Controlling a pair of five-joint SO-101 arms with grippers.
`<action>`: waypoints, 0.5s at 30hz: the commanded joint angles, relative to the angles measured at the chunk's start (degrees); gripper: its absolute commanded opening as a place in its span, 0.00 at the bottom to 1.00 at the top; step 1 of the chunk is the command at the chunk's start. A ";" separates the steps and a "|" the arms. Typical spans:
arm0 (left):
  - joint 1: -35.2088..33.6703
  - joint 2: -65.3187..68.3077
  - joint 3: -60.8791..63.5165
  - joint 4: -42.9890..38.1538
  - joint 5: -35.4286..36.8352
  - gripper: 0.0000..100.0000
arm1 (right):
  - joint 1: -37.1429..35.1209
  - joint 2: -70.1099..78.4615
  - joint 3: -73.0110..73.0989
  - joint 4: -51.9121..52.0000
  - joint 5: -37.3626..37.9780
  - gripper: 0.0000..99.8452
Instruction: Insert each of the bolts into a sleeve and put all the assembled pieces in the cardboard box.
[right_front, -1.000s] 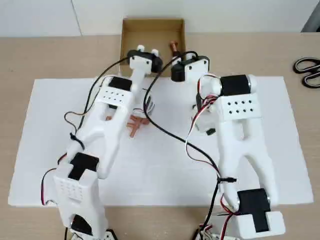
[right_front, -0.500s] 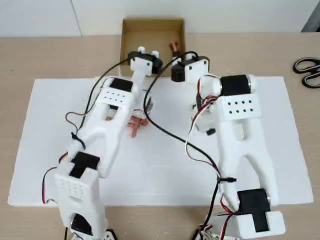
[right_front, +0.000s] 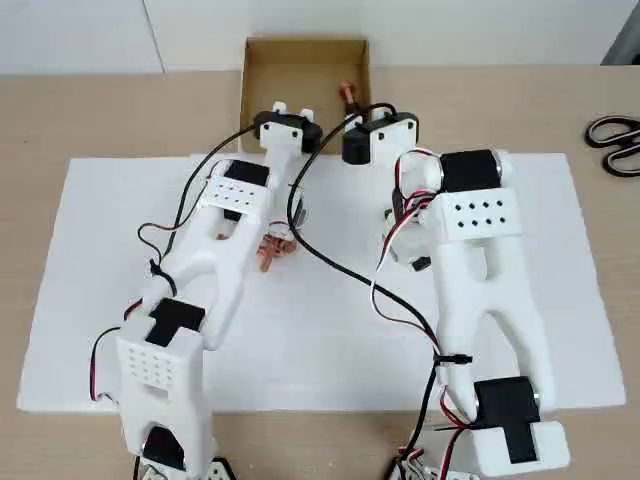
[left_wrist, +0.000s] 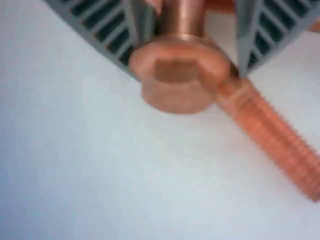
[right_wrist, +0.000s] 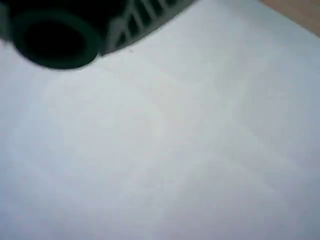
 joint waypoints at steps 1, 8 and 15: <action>0.26 0.44 -0.04 0.09 0.26 0.02 | -0.04 -2.24 -0.26 -0.48 -0.62 0.00; 1.93 0.44 -4.00 4.22 1.76 0.01 | -0.04 -2.24 -0.26 -0.48 -0.62 0.00; 2.29 0.44 -15.78 15.47 1.85 0.01 | -0.04 -2.33 -0.26 -0.48 -0.53 0.00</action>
